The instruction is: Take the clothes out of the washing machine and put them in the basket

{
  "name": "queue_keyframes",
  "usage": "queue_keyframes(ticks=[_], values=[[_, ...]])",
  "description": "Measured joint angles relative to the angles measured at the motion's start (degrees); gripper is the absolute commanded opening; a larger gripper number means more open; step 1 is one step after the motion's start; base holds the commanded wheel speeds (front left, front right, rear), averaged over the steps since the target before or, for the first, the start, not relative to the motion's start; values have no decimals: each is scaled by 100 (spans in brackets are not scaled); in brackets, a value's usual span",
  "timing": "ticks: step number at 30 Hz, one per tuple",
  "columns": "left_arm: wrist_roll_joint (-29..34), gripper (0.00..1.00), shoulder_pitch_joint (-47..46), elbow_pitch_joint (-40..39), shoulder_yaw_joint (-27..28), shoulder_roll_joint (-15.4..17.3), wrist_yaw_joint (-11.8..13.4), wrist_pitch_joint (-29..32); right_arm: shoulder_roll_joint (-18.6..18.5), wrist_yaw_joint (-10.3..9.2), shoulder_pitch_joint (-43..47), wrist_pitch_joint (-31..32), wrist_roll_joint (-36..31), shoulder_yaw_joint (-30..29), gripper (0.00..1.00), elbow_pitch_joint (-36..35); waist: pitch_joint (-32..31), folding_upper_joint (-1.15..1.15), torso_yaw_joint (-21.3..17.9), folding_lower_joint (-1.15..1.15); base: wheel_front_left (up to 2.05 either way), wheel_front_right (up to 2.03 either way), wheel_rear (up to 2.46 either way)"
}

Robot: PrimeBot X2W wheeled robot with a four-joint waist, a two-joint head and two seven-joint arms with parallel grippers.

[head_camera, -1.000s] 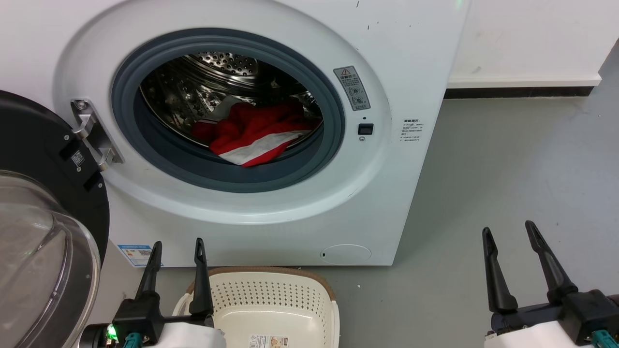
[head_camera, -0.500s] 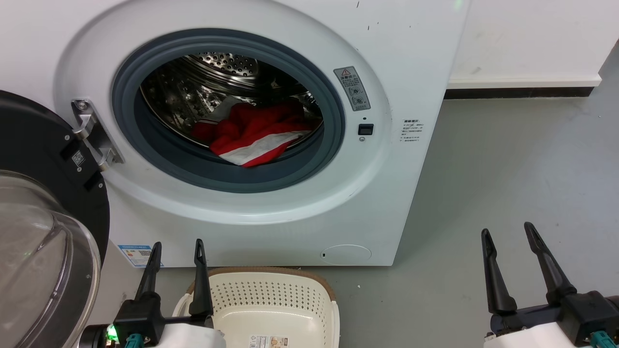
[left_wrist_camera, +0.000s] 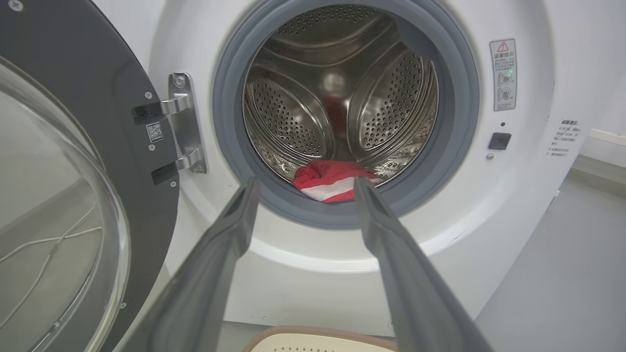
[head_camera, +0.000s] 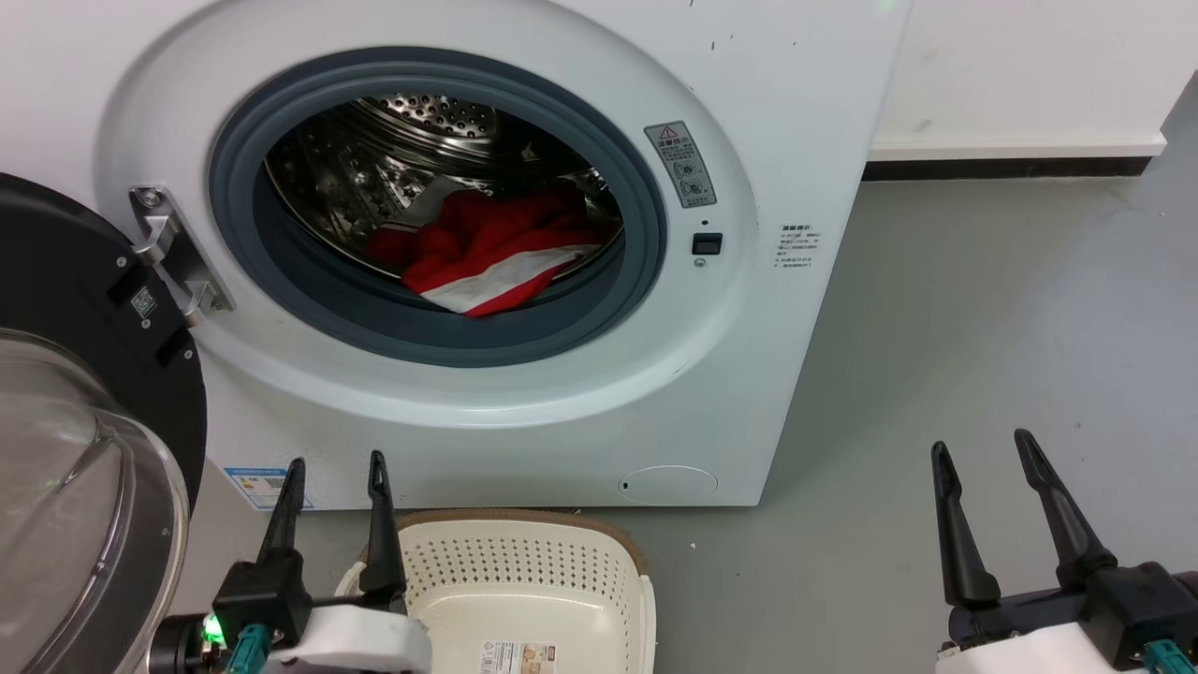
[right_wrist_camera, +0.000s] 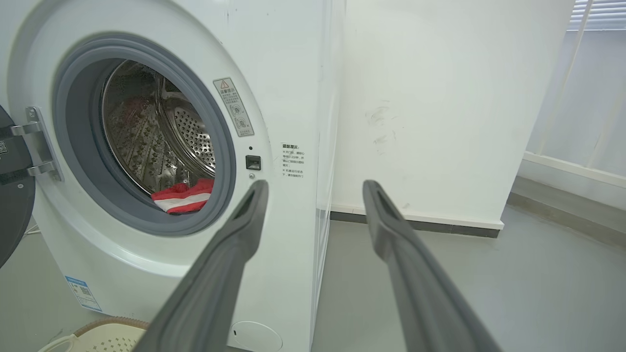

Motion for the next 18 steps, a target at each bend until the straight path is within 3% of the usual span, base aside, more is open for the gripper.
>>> queue_keyframes(ticks=[10, 18], values=[[76, 100, -1432, 679, 323, 52, -623, -8, -1, 0, -294, 0, -4, 22, 100, -92, 500, 0, -131, 0, 0, 0, 0], [218, 100, -3281, 1645, 532, 413, -890, -9, -3, 0, -840, 0, 47, -2, 100, -209, 1334, 0, -349, 1, 0, 0, 0]])
